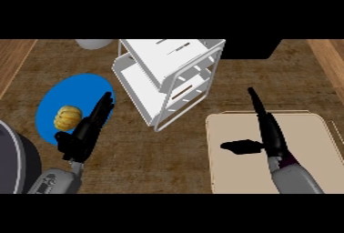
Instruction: Pick the eggplant from the tray and place it in the tiered basket
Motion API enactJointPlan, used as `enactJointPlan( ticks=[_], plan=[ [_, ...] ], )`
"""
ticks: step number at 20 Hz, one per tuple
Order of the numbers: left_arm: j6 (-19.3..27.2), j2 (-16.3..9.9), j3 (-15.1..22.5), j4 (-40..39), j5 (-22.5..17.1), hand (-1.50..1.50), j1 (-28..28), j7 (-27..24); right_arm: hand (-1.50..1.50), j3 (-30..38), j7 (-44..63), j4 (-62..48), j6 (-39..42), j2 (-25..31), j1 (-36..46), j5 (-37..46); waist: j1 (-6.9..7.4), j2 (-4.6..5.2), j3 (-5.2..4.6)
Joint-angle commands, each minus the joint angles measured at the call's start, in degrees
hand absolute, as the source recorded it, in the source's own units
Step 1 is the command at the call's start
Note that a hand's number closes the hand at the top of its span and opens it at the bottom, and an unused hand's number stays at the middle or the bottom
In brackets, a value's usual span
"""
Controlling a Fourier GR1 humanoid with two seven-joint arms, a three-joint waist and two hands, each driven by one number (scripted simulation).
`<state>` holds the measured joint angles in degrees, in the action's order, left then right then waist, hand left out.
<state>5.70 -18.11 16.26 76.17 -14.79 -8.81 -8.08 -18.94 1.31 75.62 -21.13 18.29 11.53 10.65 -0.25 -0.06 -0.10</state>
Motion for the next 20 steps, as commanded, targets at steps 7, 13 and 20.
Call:
enactJointPlan(
  ticks=[7, 13, 20],
  plan=[
    [-1.20, -0.14, 0.03, -0.79, -0.02, 0.00, 0.48, 0.07, -1.50, -12.09, 30.01, 6.74, 20.20, 20.36, 7.15, 18.71, -0.09, -0.81, -0.71],
    [-1.69, -0.12, -0.03, -0.68, -0.32, 0.00, 0.48, 0.96, -1.50, -17.62, 47.53, 15.71, 42.89, 23.58, 13.09, 17.07, 0.01, -0.83, -0.47],
    [-0.21, 2.47, -0.27, -1.41, 1.17, 0.00, -0.78, 0.44, -1.50, -17.47, 70.00, 26.98, 55.61, 15.92, 14.91, 10.21, -0.36, -0.21, -0.04]
  ],
)
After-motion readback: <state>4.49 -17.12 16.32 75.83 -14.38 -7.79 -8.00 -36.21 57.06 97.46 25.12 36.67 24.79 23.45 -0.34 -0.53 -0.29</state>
